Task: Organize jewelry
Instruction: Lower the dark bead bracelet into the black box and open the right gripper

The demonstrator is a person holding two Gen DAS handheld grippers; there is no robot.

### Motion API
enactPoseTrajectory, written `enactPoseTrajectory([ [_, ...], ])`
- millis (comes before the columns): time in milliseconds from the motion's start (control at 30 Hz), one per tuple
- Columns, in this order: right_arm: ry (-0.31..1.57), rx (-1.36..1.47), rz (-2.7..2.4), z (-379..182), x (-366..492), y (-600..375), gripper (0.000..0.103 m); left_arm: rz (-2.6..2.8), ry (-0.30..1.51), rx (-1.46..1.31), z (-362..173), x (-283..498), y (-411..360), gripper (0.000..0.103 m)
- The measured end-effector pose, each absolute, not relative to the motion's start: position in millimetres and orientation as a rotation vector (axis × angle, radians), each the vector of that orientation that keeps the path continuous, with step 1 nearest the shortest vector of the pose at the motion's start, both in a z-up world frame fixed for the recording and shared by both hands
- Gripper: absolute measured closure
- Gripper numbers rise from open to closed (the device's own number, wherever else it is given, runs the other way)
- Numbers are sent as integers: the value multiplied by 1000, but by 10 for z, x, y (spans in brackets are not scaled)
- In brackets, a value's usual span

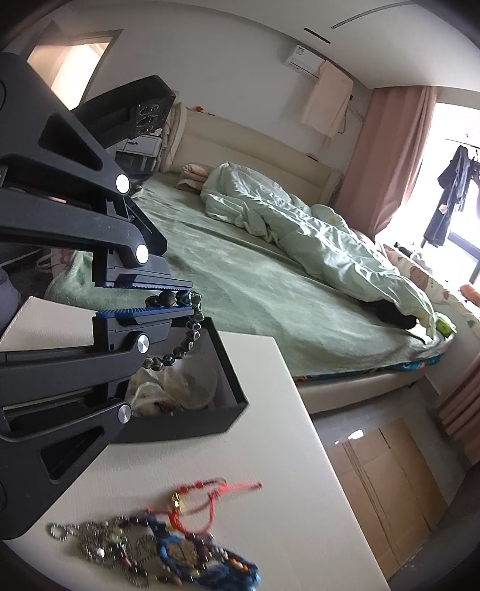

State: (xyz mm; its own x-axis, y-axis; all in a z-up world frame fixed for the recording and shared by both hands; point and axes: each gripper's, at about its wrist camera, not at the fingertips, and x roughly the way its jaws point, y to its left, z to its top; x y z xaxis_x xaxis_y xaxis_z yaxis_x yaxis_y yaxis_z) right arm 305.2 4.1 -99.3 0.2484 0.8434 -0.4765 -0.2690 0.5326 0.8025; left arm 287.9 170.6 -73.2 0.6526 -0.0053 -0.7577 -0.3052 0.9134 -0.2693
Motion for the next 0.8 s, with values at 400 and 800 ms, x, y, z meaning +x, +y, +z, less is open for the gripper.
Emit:
enactPoseTrajectory([
  [400,1048,529,665,-1037,3095,15,27,178,841,-405,-716,2805,1769,30],
  [800,1060,500,628,-1023,3078,-534,27,161,830,-391,-691,2849,1564,24],
])
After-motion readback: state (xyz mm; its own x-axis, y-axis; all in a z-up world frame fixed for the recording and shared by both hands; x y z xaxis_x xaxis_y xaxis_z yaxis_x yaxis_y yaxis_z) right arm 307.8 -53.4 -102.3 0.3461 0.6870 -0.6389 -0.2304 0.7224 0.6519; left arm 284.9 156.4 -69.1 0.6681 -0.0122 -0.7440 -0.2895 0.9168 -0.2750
